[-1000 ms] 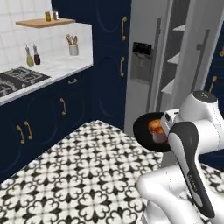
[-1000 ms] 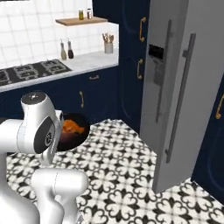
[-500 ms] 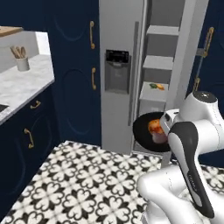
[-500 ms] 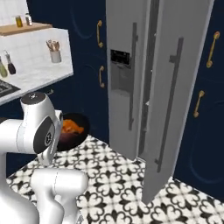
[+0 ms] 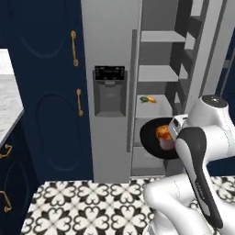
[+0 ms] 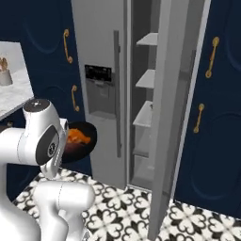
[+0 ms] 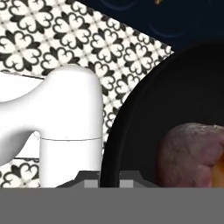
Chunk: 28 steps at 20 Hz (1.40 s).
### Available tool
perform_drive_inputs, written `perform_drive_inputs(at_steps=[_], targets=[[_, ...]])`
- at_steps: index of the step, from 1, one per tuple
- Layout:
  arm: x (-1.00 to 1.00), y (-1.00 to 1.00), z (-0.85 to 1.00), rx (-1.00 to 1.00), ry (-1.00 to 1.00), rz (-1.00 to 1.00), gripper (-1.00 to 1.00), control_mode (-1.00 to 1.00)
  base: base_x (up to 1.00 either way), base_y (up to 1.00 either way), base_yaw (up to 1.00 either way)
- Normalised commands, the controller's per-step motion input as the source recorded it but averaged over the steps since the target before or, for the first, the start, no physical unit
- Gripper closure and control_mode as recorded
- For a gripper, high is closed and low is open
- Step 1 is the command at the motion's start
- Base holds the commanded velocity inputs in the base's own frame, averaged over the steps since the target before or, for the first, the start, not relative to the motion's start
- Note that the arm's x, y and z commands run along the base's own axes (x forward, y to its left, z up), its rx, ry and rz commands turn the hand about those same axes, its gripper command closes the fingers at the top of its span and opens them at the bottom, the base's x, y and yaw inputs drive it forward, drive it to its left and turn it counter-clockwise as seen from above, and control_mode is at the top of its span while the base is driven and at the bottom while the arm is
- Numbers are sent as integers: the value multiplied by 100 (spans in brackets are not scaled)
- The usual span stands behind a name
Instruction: Pick the chicken drumstick and potato from their plates and place them in the bowl. Then put the bowl in the fridge.
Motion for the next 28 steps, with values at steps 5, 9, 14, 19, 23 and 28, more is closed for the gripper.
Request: perform_drive_inputs(at_steps=[5,9,14,19,23,28], targets=[[0,0,0,0,0,0,100,100,40,23,-25],[0,0,0,0,0,0,100,100,36,8,-49],[0,0,0,0,0,0,100,100,59,57,-30],[0,0,0,0,0,0,100,100,53,30,-12],[0,0,0,0,0,0,100,100,53,0,-6],[0,0,0,0,0,0,100,100,51,-11,-4]])
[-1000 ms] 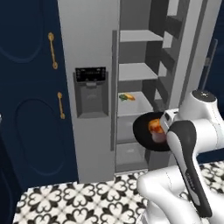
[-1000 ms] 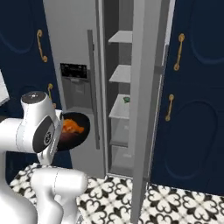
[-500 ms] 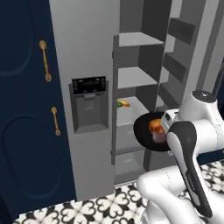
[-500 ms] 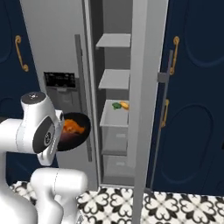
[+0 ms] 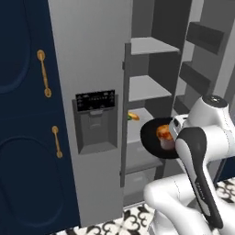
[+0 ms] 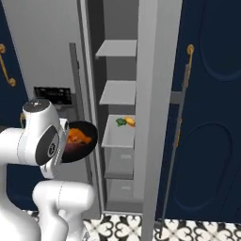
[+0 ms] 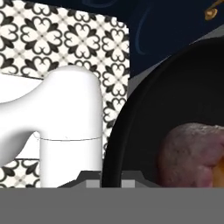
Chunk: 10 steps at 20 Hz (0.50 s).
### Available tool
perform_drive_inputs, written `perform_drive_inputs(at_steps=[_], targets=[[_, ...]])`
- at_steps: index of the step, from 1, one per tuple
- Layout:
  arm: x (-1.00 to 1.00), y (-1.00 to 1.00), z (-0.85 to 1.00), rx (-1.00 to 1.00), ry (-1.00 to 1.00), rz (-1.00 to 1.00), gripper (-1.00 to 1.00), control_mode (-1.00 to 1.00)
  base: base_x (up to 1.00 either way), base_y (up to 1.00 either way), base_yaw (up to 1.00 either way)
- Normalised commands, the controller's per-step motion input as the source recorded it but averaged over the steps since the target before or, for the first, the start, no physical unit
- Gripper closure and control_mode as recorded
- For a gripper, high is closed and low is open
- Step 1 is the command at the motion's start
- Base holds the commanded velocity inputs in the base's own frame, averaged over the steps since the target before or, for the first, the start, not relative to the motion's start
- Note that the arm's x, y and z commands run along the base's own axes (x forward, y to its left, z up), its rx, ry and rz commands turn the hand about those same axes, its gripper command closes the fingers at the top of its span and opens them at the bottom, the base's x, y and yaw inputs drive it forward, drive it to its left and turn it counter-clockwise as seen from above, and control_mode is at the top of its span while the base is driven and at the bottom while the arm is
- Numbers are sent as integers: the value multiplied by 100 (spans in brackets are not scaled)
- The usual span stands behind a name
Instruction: Pick the chicken drumstick and potato from their plates and place them in the bowl. Then put the bowl in the fridge.
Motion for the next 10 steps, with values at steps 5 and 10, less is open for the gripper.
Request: perform_drive_inputs(at_steps=[5,10], targets=[[0,0,0,0,0,0,100,100,43,-22,0],[0,0,0,0,0,0,100,100,46,-10,-4]])
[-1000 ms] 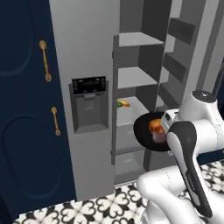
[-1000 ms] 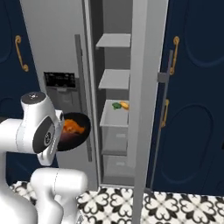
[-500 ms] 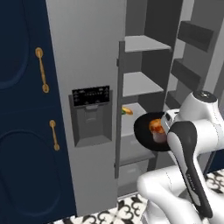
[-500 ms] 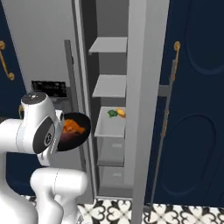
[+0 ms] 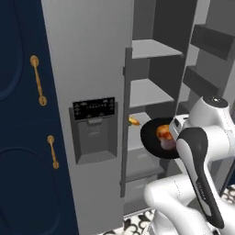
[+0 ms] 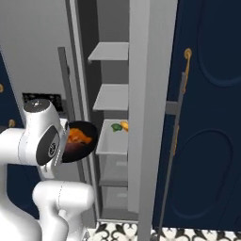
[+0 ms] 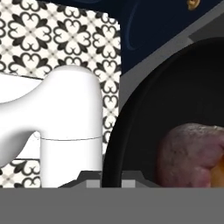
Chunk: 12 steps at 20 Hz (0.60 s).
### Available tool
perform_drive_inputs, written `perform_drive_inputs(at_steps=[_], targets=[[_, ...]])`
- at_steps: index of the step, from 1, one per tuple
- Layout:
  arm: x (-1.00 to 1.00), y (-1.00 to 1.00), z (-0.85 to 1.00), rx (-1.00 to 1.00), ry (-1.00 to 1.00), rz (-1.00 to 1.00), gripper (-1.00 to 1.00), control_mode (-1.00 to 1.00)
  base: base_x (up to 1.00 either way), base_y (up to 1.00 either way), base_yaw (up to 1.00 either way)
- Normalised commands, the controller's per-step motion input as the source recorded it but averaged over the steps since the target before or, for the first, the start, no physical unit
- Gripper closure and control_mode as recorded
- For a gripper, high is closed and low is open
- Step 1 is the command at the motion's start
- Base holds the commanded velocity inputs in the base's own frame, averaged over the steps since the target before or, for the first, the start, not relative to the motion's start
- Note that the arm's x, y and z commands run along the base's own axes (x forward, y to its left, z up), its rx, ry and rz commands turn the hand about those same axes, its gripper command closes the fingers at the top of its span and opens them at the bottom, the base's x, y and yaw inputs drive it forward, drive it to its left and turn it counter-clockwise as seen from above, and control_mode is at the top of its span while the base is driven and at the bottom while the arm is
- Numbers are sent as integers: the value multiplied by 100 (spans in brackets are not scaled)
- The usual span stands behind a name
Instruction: Pick the chicken drumstick and potato from their plates and place them in the bowl. Then put the bowl in the fridge.
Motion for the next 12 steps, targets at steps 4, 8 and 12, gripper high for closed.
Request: perform_drive_inputs(at_steps=[4,8,12], targets=[[0,0,0,0,0,0,100,100,22,-15,-6],[0,0,0,0,0,0,100,100,17,-11,-6],[0,0,0,0,0,0,100,100,33,-3,-5]])
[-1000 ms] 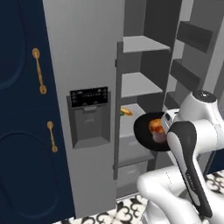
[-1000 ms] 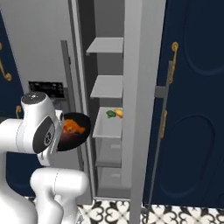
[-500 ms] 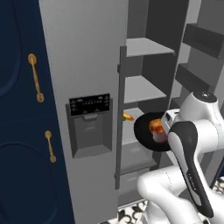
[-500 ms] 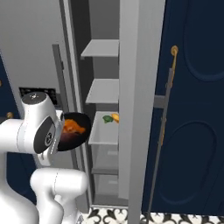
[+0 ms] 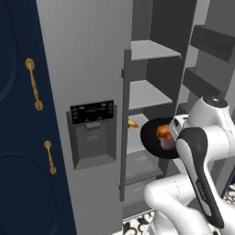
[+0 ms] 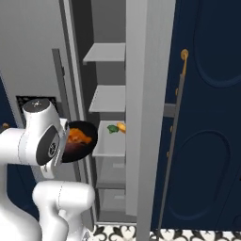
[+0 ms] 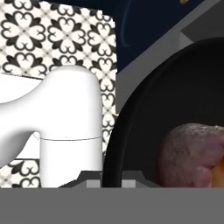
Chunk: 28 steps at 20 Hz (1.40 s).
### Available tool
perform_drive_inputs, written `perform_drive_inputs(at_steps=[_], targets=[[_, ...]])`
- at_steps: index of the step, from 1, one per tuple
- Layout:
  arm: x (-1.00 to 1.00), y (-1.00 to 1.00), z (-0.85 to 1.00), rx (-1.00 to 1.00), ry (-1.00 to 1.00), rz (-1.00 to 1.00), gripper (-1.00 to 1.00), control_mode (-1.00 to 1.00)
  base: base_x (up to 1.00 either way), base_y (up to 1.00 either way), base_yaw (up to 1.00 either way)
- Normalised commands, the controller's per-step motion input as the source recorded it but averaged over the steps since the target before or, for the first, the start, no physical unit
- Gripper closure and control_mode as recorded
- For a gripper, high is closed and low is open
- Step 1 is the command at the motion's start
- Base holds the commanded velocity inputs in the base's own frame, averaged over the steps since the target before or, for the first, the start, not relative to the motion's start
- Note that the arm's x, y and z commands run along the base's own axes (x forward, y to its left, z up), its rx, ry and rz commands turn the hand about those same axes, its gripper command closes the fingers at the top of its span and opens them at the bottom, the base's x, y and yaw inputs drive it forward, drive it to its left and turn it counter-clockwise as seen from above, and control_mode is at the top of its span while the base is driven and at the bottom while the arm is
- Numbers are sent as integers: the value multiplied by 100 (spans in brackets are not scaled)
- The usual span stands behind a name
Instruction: Pick the chicken drumstick and potato from their plates and place them in the bowl. Then put the bowl in the fridge.
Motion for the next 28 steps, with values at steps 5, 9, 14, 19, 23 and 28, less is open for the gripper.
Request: perform_drive_inputs(at_steps=[5,9,14,19,23,28], targets=[[4,-1,0,0,-1,0,100,-100,3,0,-1],[68,-1,0,-5,-5,-4,100,-100,0,0,0],[100,-40,8,0,-1,0,100,-100,0,0,0],[88,-35,34,4,-1,5,100,-100,0,0,0],[77,15,15,5,0,5,100,-100,0,0,0],[82,1,-2,5,-1,1,100,-100,0,0,0]])
